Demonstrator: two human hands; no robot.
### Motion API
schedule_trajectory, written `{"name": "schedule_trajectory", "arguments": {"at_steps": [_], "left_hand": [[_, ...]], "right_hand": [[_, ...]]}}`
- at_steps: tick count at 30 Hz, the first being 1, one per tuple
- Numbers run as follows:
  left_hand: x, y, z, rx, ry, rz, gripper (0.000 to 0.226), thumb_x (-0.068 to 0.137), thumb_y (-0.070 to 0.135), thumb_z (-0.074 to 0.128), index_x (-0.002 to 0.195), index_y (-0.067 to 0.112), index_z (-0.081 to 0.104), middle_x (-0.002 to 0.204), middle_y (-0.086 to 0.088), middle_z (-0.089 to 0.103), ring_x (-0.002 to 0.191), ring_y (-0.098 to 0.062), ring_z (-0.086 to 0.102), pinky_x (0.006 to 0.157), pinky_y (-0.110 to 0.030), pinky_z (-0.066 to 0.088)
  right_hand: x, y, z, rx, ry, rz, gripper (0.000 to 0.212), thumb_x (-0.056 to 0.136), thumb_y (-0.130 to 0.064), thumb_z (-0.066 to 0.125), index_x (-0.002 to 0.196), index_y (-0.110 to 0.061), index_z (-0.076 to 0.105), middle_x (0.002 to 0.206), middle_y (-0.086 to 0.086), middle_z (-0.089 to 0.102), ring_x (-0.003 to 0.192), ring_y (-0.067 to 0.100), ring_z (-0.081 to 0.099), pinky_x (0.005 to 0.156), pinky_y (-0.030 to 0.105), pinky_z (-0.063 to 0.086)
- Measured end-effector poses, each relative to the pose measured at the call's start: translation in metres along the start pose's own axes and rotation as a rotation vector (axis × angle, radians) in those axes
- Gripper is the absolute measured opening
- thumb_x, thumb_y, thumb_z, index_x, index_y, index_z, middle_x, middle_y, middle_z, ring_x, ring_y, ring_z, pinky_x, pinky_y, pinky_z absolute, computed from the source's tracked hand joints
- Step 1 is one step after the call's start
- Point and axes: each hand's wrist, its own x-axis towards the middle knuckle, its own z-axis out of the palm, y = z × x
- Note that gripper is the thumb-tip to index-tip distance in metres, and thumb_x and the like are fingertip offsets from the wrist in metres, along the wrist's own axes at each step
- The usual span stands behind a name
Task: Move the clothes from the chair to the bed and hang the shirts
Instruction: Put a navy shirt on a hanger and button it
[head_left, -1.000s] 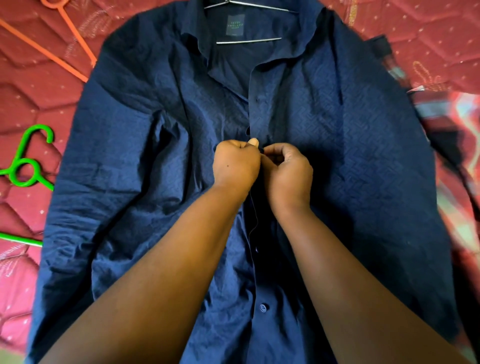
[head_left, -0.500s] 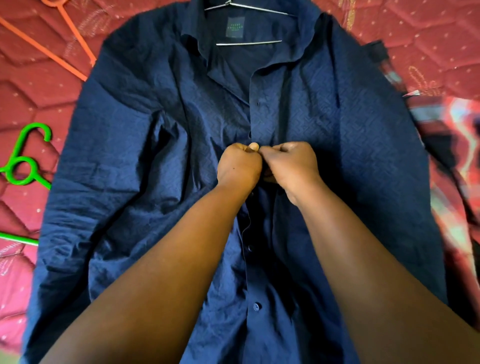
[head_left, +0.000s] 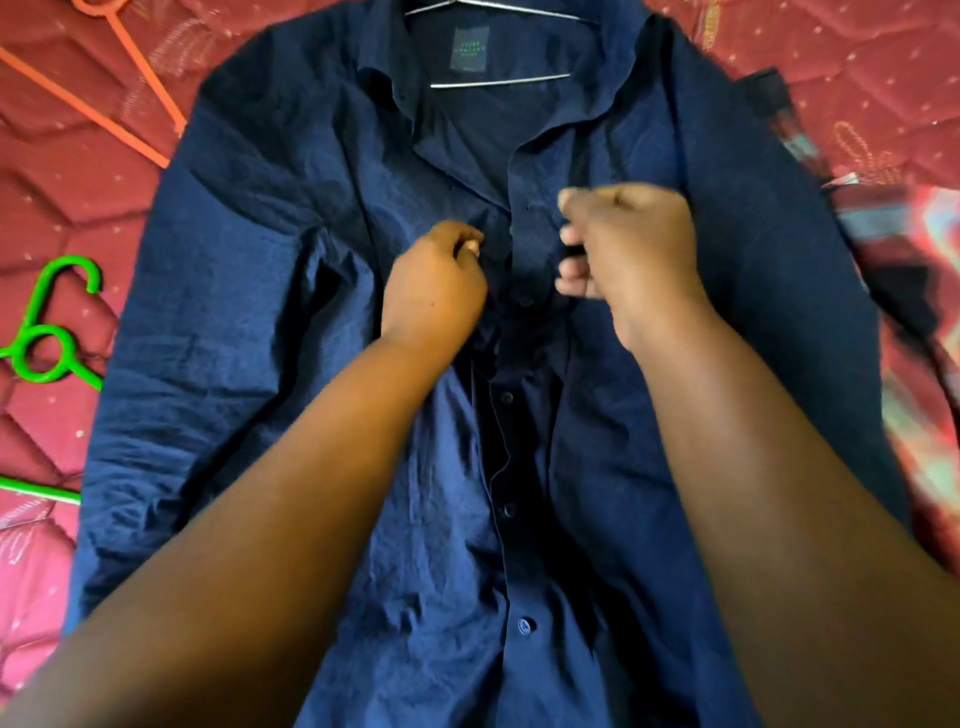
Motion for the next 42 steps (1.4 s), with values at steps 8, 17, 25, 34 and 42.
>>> {"name": "schedule_trajectory", "arguments": {"at_steps": [8, 17, 25, 34, 42], "left_hand": [[0.037, 0.012, 0.01, 0.255, -0.142, 0.16, 0.035, 0.092, 0.035, 0.061, 0.125, 0.026, 0.056, 0.119, -0.006, 0.066, 0.108, -0.029, 0.06, 0.084, -0.039, 0.05], [0.038, 0.016, 0.02, 0.276, -0.134, 0.211, 0.018, 0.093, 0.03, 0.057, 0.109, 0.022, 0.063, 0.106, -0.004, 0.068, 0.1, -0.026, 0.061, 0.077, -0.034, 0.047], [0.03, 0.046, 0.018, 0.781, -0.165, 0.364, 0.02, 0.095, 0.005, 0.047, 0.111, 0.006, 0.06, 0.117, -0.015, 0.059, 0.104, -0.037, 0.059, 0.07, -0.04, 0.038], [0.04, 0.029, 0.012, -0.283, -0.145, -0.157, 0.016, 0.087, 0.015, 0.065, 0.071, 0.012, 0.068, 0.072, -0.009, 0.07, 0.048, -0.014, 0.061, 0.053, -0.027, 0.052], [0.025, 0.049, 0.007, -0.748, -0.047, -0.203, 0.018, 0.09, -0.003, 0.06, 0.077, 0.009, 0.064, 0.064, -0.005, 0.064, 0.05, -0.007, 0.06, 0.05, -0.019, 0.051]], "right_hand": [[0.042, 0.021, 0.029, -0.708, 0.027, -0.135, 0.027, 0.084, -0.024, 0.065, 0.066, -0.017, 0.046, 0.068, 0.002, 0.052, 0.07, 0.026, 0.058, 0.051, 0.03, 0.042], [0.042, 0.033, 0.003, 0.173, -0.09, 0.131, 0.008, 0.092, -0.012, 0.065, 0.09, -0.018, 0.062, 0.082, 0.005, 0.066, 0.065, 0.017, 0.061, 0.058, 0.028, 0.055], [0.039, 0.035, 0.021, -0.249, 0.032, -0.172, 0.014, 0.086, -0.024, 0.066, 0.073, -0.023, 0.062, 0.07, -0.005, 0.065, 0.07, 0.02, 0.066, 0.068, 0.037, 0.057], [0.038, 0.038, 0.028, -0.165, 0.092, -0.164, 0.012, 0.08, -0.017, 0.071, 0.069, -0.021, 0.068, 0.065, -0.002, 0.066, 0.064, 0.019, 0.064, 0.064, 0.036, 0.054], [0.02, 0.014, 0.035, -0.346, 0.208, -0.359, 0.017, 0.089, -0.019, 0.063, 0.103, -0.015, 0.073, 0.096, 0.002, 0.071, 0.088, 0.018, 0.066, 0.072, 0.029, 0.05]]}}
